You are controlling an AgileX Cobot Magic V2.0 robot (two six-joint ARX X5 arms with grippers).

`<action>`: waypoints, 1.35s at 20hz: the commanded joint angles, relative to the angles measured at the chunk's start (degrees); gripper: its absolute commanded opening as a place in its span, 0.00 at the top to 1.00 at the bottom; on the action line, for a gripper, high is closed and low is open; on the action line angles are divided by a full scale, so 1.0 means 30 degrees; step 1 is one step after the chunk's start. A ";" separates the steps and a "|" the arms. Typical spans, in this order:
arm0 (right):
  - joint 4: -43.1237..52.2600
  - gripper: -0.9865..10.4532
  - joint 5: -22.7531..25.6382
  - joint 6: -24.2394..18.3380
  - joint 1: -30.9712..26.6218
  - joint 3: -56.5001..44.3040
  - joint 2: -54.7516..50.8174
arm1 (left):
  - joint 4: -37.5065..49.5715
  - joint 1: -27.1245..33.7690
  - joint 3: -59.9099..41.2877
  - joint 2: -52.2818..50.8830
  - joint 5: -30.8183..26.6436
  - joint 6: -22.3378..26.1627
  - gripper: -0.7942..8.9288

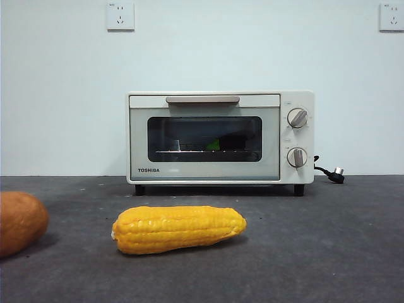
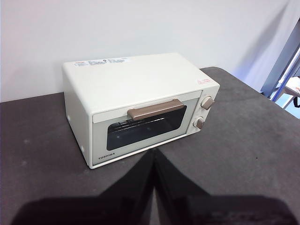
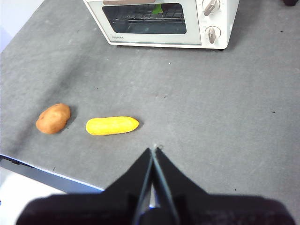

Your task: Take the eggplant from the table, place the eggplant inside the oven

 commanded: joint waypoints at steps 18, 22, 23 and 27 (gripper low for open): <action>-0.0466 0.92 0.0087 -0.0146 0.0015 -0.0138 -0.0015 | 0.0590 0.0335 -0.0015 -0.0911 -0.2492 0.3490 0.92; -0.0466 0.92 0.0087 -0.0146 0.0015 -0.0138 -0.0007 | 0.0619 0.1785 -0.0051 -0.3453 -0.2783 0.5697 0.92; -0.0466 0.92 0.0087 -0.0146 0.0015 -0.0138 -0.0007 | 0.0619 0.2164 -0.0051 -0.4095 -0.2922 0.5843 0.92; -0.0466 0.92 0.0087 -0.0146 0.0015 -0.0138 -0.0007 | 0.0619 0.3330 -0.0262 -0.6084 -0.2965 0.7737 0.92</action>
